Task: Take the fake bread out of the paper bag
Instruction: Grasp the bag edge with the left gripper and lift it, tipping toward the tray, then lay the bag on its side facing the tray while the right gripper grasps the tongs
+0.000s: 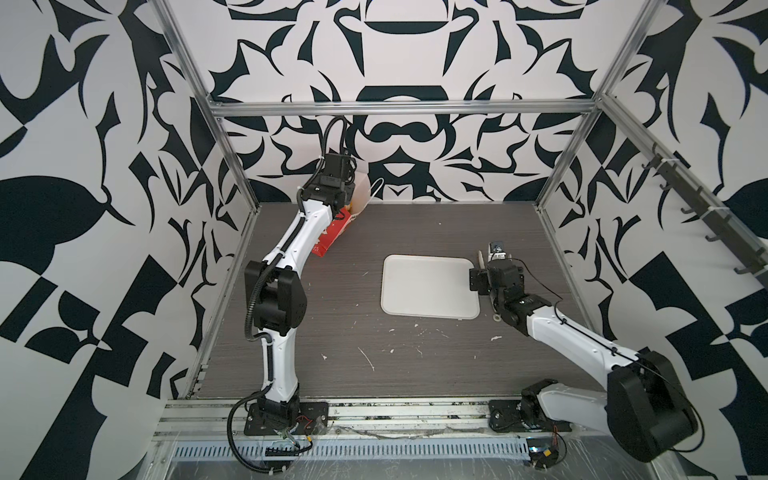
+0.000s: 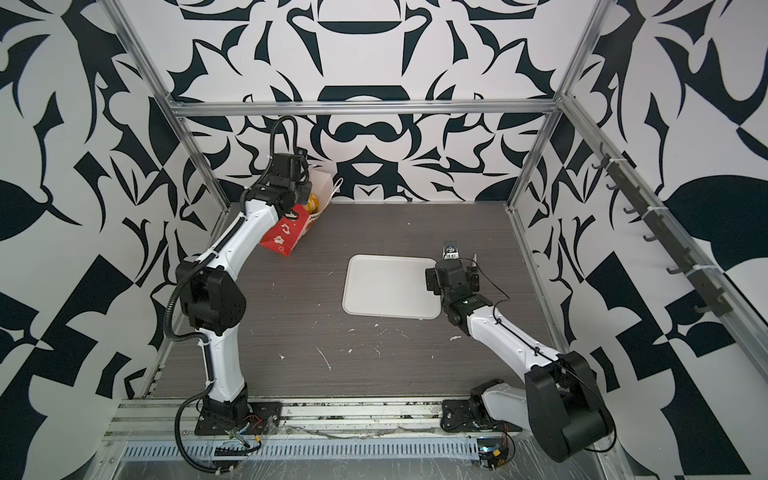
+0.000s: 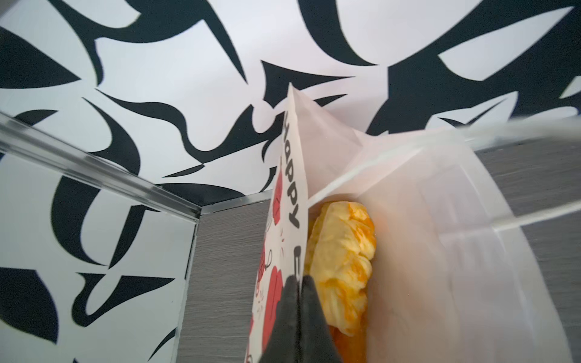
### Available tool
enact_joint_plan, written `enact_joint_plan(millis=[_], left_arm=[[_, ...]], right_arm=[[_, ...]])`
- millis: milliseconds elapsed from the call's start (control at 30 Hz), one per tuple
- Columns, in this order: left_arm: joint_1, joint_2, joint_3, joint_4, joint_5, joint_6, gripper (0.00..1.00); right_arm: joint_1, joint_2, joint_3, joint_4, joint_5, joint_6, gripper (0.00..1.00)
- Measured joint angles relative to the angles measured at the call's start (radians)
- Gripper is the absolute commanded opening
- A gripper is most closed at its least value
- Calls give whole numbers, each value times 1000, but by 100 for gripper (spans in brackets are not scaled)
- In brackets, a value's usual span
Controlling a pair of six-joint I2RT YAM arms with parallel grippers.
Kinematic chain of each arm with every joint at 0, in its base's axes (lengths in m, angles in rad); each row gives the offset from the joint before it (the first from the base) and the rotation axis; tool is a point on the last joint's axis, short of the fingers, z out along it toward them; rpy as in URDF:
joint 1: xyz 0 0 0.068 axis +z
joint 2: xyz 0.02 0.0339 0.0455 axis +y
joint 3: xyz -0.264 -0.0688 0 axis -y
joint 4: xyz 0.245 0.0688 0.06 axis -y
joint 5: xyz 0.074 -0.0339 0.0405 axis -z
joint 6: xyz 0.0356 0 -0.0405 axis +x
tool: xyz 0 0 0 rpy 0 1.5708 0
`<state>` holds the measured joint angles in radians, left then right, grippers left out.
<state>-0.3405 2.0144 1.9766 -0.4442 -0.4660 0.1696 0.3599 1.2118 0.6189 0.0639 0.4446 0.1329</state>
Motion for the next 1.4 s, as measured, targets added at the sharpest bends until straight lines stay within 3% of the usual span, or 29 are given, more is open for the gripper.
enact_joint_plan(millis=[167, 600, 900, 1400], left_arm=[[-61, -96, -175, 76, 26, -50, 0], [-193, -254, -519, 203, 34, -106, 0], [-203, -387, -734, 311, 64, -118, 0], [-203, -545, -903, 381, 213, -102, 0]], right_arm=[[0, 1, 4, -25, -20, 16, 99], [-23, 0, 117, -336, -29, 180, 100], [-190, 0, 138, -473, -101, 209, 100], [-256, 229, 175, -481, -302, 204, 100]])
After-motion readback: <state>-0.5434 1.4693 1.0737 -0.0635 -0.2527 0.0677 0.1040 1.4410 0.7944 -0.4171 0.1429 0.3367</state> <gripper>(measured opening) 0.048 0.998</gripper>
